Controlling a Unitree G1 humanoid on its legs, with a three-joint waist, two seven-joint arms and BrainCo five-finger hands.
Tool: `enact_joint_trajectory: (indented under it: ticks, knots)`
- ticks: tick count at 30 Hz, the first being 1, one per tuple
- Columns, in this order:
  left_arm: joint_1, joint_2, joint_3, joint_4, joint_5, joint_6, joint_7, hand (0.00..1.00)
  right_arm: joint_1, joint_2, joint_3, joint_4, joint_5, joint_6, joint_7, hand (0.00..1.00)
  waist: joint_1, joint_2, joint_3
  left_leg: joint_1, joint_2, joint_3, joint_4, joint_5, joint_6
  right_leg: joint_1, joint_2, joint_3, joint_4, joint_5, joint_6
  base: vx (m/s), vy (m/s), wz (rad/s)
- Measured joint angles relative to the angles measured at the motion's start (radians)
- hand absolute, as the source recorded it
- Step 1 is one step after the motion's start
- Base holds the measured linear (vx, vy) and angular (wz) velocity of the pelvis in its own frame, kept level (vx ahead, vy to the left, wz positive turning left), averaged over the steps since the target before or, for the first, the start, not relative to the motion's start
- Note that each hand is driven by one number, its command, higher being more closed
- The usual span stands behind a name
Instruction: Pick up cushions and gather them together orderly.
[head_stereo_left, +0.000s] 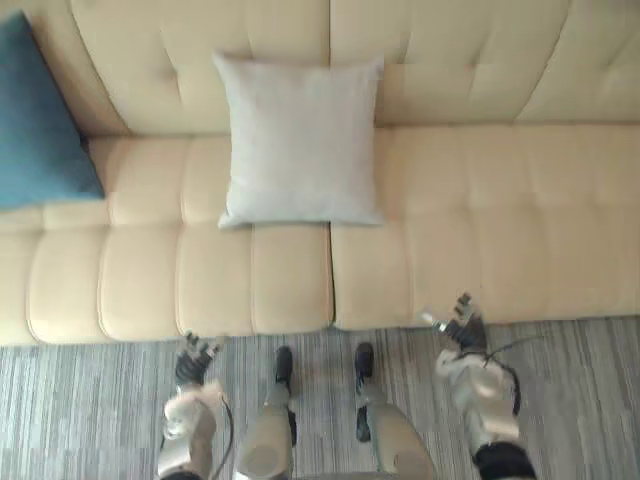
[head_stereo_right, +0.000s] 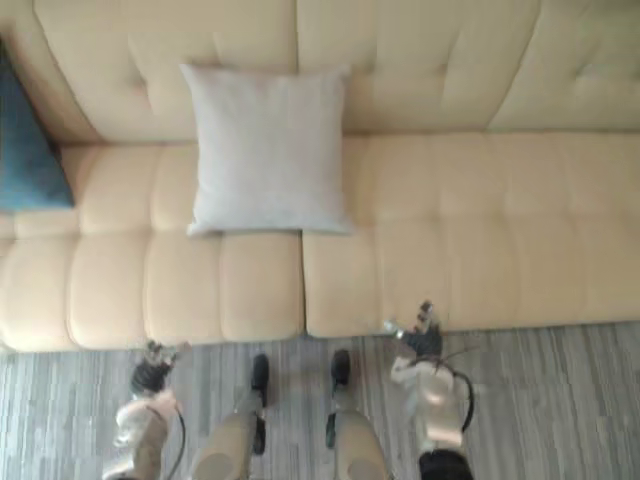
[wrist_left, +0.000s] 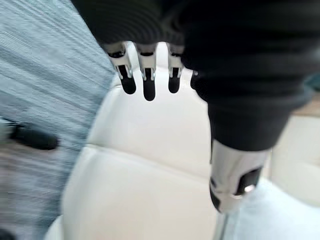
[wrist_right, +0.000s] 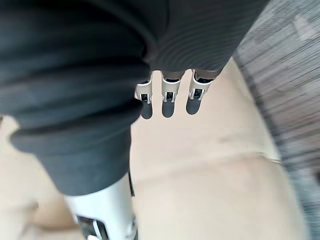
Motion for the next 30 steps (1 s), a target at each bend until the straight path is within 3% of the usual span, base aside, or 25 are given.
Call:
enact_joint_trajectory:
  ticks: [5, 11, 16, 19, 20, 21, 22, 23, 24, 25, 26, 28, 29, 30]
  knots:
    - [0.036, -0.053, 0.029, 0.153, 0.139, 0.017, -0.018, 0.0, 0.061, 0.048, 0.022, 0.157, -0.107, 0.023, 0.035, 0.0, 0.009, 0.005, -0.105, 0.075, -0.001, 0.022, -0.005, -0.031, 0.01, 0.058, -0.005, 0.002, 0.026, -0.044, 0.005, 0.08, 0.011, -0.03]
    - [0.038, -0.076, 0.067, 0.235, 0.196, 0.02, -0.009, 0.0, 0.083, 0.077, 0.017, 0.264, -0.138, 0.034, 0.04, 0.0, 0.011, 0.012, -0.159, 0.147, -0.001, 0.046, -0.016, -0.05, 0.009, 0.122, -0.009, 0.006, 0.024, -0.06, 0.019, 0.06, 0.007, -0.07]
    - [0.031, -0.082, 0.07, 0.25, 0.229, 0.022, 0.007, 0.0, 0.083, 0.078, -0.004, 0.304, -0.15, 0.045, 0.038, 0.0, 0.016, 0.01, -0.168, 0.202, -0.001, 0.083, -0.016, -0.068, 0.017, 0.156, -0.012, 0.03, 0.034, -0.063, 0.021, 0.05, 0.022, -0.21]
    - [0.024, -0.077, 0.069, 0.25, 0.229, 0.022, 0.008, 0.0, 0.056, 0.082, -0.011, 0.31, -0.165, 0.048, 0.034, 0.0, 0.022, -0.001, -0.16, 0.194, -0.004, 0.133, -0.005, -0.079, 0.022, 0.111, -0.013, 0.076, 0.074, -0.063, 0.025, 0.0, 0.041, -0.44]
    - [0.017, -0.069, 0.069, 0.25, 0.229, 0.022, 0.009, 0.0, 0.038, 0.09, -0.011, 0.31, -0.165, 0.052, 0.03, 0.0, 0.022, -0.007, -0.153, 0.168, -0.003, 0.143, 0.029, -0.093, 0.026, 0.089, -0.015, 0.08, 0.092, -0.06, 0.03, -0.07, 0.025, -0.37]
    - [0.005, -0.053, 0.065, 0.249, 0.228, 0.023, 0.01, 0.0, 0.024, 0.103, -0.013, 0.31, -0.164, 0.054, 0.026, 0.0, 0.02, -0.018, -0.144, 0.129, 0.005, 0.156, 0.096, -0.116, 0.031, 0.06, -0.014, 0.077, 0.111, -0.033, 0.068, -0.08, 0.024, -0.34]
    - [-0.002, -0.054, 0.066, 0.248, 0.228, 0.025, 0.011, 0.0, 0.016, 0.103, -0.011, 0.31, -0.164, 0.055, 0.025, 0.0, 0.022, -0.013, -0.139, 0.106, 0.022, 0.169, 0.134, -0.128, 0.037, 0.046, -0.004, 0.076, 0.112, 0.001, 0.111, -0.09, 0.024, -0.38]
    - [-0.009, -0.064, 0.071, 0.242, 0.228, 0.026, 0.011, 0.0, -0.008, 0.101, -0.01, 0.308, -0.163, 0.057, 0.024, 0.0, 0.036, 0.012, -0.126, 0.087, 0.057, 0.194, 0.163, -0.138, 0.046, 0.04, 0.016, 0.066, 0.12, 0.029, 0.118, -0.09, 0.038, -0.28]
    - [-0.017, -0.074, 0.074, 0.233, 0.228, 0.027, 0.011, 0.0, -0.019, 0.106, -0.01, 0.306, -0.163, 0.057, 0.023, 0.0, 0.036, 0.02, -0.117, 0.081, 0.071, 0.194, 0.173, -0.138, 0.047, 0.006, 0.008, 0.009, 0.298, -0.059, 0.048, -0.08, 0.034, -0.09]
    - [-0.021, -0.076, 0.073, 0.224, 0.228, 0.027, 0.011, 0.0, -0.018, 0.111, -0.01, 0.306, -0.163, 0.057, 0.022, 0.0, 0.038, 0.017, -0.117, 0.078, 0.071, 0.184, 0.183, -0.137, 0.047, -0.003, -0.017, -0.023, 0.455, -0.146, 0.014, -0.06, -0.014, 0.16]
    - [-0.02, -0.076, 0.073, 0.216, 0.228, 0.027, 0.011, 0.0, -0.016, 0.115, -0.006, 0.309, -0.163, 0.057, 0.023, 0.0, 0.043, 0.002, -0.126, 0.066, 0.067, 0.175, 0.201, -0.137, 0.047, 0.015, -0.051, -0.038, 0.568, -0.198, 0.026, -0.03, -0.057, 0.29]
    - [-0.021, -0.073, 0.073, 0.201, 0.228, 0.027, 0.011, 0.0, -0.018, 0.115, 0.011, 0.309, -0.164, 0.056, 0.023, 0.0, 0.049, -0.029, -0.143, 0.029, 0.048, 0.151, 0.245, -0.137, 0.048, 0.078, -0.102, -0.037, 0.663, -0.229, 0.065, -0.03, -0.145, 0.38]
    - [-0.022, -0.072, 0.074, 0.189, 0.228, 0.028, 0.012, 0.0, -0.025, 0.116, 0.012, 0.317, -0.164, 0.057, 0.023, 0.0, 0.054, -0.044, -0.147, -0.008, 0.046, 0.147, 0.293, -0.137, 0.047, 0.117, -0.114, -0.023, 0.626, -0.261, 0.094, -0.06, -0.178, 0.26]
    - [-0.024, -0.075, 0.078, 0.184, 0.228, 0.028, 0.012, 0.0, -0.045, 0.112, 0.012, 0.329, -0.164, 0.056, 0.023, 0.0, 0.062, -0.042, -0.138, -0.021, 0.051, 0.151, 0.315, -0.136, 0.046, 0.133, -0.102, -0.025, 0.59, -0.273, 0.103, -0.15, -0.151, 0.03]
